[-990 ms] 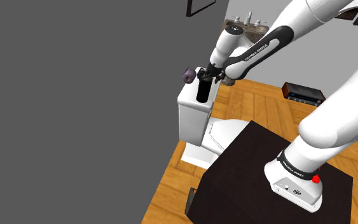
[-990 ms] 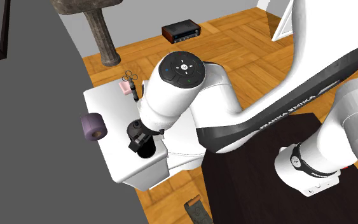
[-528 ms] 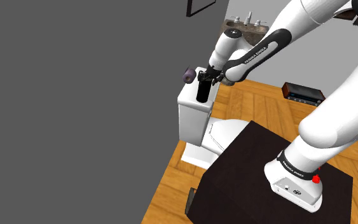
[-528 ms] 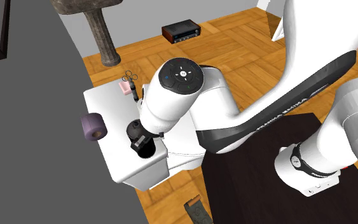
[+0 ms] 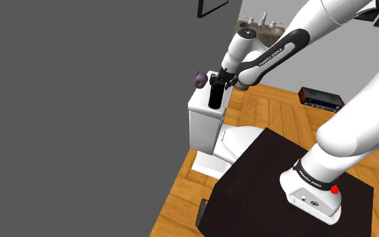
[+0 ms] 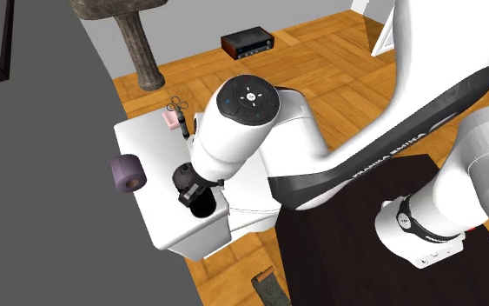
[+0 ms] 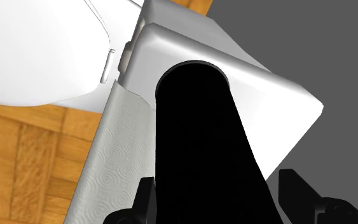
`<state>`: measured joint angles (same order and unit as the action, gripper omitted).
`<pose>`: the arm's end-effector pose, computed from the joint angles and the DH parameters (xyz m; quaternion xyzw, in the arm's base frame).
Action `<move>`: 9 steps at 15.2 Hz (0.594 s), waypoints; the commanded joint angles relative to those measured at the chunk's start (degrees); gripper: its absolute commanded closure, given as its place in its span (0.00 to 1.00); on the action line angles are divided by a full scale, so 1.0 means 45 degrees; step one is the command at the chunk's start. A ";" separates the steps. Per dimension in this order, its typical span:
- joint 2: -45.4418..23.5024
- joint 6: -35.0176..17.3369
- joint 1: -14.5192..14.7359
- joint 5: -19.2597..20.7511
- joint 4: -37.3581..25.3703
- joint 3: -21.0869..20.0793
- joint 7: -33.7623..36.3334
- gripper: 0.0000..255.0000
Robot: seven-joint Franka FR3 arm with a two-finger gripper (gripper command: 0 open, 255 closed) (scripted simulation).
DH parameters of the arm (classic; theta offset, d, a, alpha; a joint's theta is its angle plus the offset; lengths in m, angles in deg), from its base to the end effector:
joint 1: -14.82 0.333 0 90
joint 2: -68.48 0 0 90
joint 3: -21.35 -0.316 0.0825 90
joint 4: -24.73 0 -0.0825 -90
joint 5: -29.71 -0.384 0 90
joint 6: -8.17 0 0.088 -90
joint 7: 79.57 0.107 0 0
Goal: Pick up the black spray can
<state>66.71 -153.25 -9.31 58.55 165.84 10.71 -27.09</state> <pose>0.4940 -0.0940 0.3131 0.9216 -0.3363 0.1858 0.0548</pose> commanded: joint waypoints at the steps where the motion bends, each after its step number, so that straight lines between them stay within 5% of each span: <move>1: 0.0254 0.0240 0.0001 -0.0455 -0.0027 -0.0055 -0.0400 1.00; 9: 0.1377 0.1481 0.0190 -0.2074 -0.0274 -0.0111 -0.1804 1.00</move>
<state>72.20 -147.30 -8.60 50.06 164.74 10.21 -34.50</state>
